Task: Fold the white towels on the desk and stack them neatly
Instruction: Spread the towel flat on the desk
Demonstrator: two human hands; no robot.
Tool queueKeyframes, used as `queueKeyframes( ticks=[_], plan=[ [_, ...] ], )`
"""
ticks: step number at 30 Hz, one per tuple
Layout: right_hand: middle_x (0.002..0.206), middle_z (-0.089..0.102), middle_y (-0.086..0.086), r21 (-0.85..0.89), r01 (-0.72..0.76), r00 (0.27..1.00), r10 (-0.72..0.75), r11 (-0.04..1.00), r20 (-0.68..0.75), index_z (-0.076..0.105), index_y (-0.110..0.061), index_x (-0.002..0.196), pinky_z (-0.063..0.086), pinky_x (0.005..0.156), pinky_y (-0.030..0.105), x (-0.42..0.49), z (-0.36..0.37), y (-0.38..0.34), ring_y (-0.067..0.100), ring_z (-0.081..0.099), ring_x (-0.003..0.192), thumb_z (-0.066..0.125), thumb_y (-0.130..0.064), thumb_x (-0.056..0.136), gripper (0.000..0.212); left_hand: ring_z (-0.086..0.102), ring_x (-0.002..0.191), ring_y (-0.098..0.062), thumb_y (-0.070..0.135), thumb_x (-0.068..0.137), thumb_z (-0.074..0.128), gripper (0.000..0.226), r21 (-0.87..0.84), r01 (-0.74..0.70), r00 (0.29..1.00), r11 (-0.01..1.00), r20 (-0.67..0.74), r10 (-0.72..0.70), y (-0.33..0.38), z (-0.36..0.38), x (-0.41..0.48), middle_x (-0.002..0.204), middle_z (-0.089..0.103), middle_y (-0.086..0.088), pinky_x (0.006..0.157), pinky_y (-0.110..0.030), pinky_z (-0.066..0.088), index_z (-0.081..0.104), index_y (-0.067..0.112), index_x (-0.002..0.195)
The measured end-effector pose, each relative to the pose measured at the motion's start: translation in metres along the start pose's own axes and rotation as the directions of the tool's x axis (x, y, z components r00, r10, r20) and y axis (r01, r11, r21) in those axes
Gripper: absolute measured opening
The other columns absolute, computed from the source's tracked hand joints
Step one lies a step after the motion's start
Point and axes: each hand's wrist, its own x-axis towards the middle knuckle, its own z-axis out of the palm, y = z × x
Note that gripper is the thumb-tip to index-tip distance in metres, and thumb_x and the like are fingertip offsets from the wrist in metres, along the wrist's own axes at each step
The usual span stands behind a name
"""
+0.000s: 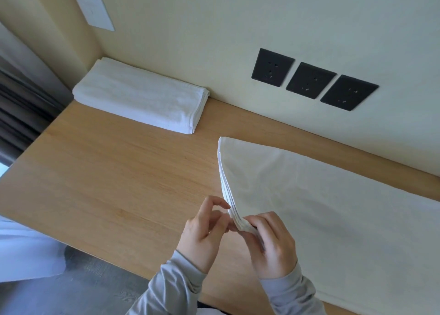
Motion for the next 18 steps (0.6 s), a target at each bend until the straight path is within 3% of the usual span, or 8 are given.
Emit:
queueKeyframes(
  ticks=[3, 6, 10, 14, 18],
  plan=[
    [0.074, 0.059, 0.006, 0.018, -0.031, 0.996, 0.032, 0.999, -0.087, 0.067, 0.001, 0.078, 0.043, 0.063, 0.021, 0.003, -0.010, 0.001, 0.017, 0.053, 0.069, 0.050, -0.018, 0.090, 0.028, 0.063, 0.073, -0.003, -0.006, 0.085, 0.052, 0.032, 0.040, -0.001, 1.000, 0.999, -0.021, 0.002, -0.017, -0.006, 0.023, 0.072, 0.069, 0.005, 0.070, -0.015, 0.048, 0.056, 0.026, 0.086],
    [0.073, 0.058, 0.006, 0.039, -0.052, 0.986, 0.058, 0.998, -0.159, 0.067, 0.004, 0.076, 0.042, 0.065, 0.017, 0.005, -0.026, 0.004, 0.013, 0.051, 0.069, 0.048, -0.016, 0.088, 0.029, 0.059, 0.096, -0.009, -0.006, 0.083, 0.054, 0.034, 0.138, -0.002, 1.000, 0.990, 0.015, 0.000, -0.039, -0.005, 0.064, 0.104, 0.063, 0.005, 0.076, -0.010, 0.043, 0.058, 0.024, 0.099],
    [0.076, 0.057, -0.003, 0.039, -0.119, 0.954, 0.125, 0.992, -0.271, 0.065, -0.003, 0.074, 0.040, 0.068, 0.009, 0.008, -0.050, 0.007, 0.003, 0.053, 0.072, 0.052, -0.016, 0.084, 0.021, 0.044, 0.118, -0.019, -0.003, 0.082, 0.055, 0.046, 0.323, -0.046, 0.998, 0.945, 0.053, 0.031, -0.054, 0.002, 0.135, 0.129, 0.047, -0.001, 0.099, -0.028, 0.038, 0.054, 0.017, 0.124],
    [0.081, 0.056, -0.015, 0.048, -0.191, 0.926, 0.197, 0.980, -0.322, 0.060, -0.026, 0.082, 0.038, 0.066, 0.006, 0.014, -0.068, 0.007, 0.002, 0.056, 0.073, 0.056, -0.024, 0.081, 0.005, 0.039, 0.123, -0.024, -0.006, 0.080, 0.053, 0.049, 0.422, -0.098, 0.995, 0.901, 0.068, 0.076, -0.051, 0.003, 0.192, 0.133, 0.044, -0.005, 0.103, -0.027, 0.029, 0.055, 0.017, 0.123],
    [0.081, 0.057, -0.018, 0.025, -0.205, 0.912, 0.200, 0.979, -0.357, 0.059, -0.027, 0.079, 0.039, 0.063, 0.007, 0.021, -0.074, 0.007, 0.001, 0.055, 0.070, 0.056, -0.021, 0.078, 0.007, 0.048, 0.117, -0.024, -0.008, 0.078, 0.052, 0.042, 0.402, -0.109, 0.994, 0.909, 0.037, 0.103, -0.049, 0.001, 0.222, 0.123, 0.049, -0.006, 0.098, -0.031, 0.040, 0.051, 0.012, 0.116]
  ],
)
